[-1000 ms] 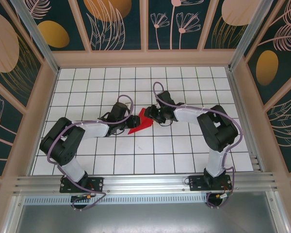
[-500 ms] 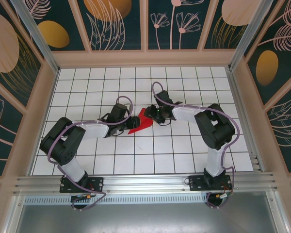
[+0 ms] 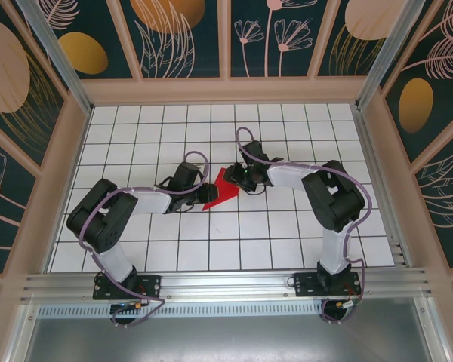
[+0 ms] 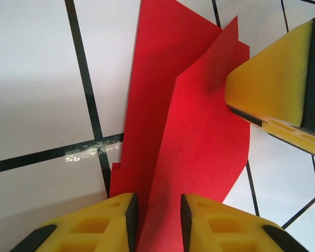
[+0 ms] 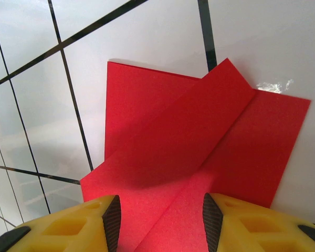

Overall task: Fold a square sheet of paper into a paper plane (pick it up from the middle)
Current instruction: Turn over the paper at the center of the table.

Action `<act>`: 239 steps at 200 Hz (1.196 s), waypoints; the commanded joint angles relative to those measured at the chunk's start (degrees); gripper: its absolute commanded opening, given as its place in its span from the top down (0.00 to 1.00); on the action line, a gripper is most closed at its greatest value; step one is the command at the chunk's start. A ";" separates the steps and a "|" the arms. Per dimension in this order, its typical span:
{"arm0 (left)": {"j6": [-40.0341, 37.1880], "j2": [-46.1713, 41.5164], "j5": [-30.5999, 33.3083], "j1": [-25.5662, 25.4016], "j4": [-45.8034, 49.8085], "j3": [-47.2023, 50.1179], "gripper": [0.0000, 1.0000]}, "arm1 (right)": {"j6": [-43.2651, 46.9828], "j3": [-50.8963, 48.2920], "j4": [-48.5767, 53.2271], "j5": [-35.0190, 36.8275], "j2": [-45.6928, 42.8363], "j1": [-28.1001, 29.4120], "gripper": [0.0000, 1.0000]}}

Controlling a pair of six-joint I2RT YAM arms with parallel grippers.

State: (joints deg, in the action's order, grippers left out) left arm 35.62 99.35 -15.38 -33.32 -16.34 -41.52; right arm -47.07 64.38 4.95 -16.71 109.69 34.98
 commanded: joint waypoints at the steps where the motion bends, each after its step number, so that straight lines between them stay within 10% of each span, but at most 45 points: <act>1: -0.37 0.76 -1.87 0.25 -1.42 -0.32 0.74 | -0.06 1.36 0.63 -0.33 0.50 0.52 0.52; 67: 0.75 -3.30 -2.49 0.19 -2.60 0.31 0.96 | 1.54 -3.33 -3.31 0.62 -7.34 -0.79 0.49; 154: 17.15 -15.26 -9.15 0.54 -20.24 5.21 1.00 | -4.81 -15.49 -23.49 -9.92 -21.11 -2.58 0.39; 239: 22.70 -16.55 -12.75 0.55 -25.50 6.34 0.99 | -5.57 -15.80 -30.04 -15.78 -21.99 -2.20 0.62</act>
State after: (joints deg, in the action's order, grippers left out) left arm 55.86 83.46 -26.33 -33.10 -37.89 -36.03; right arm -51.90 49.63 -20.16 -29.17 89.60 32.34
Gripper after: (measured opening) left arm 0.048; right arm 0.411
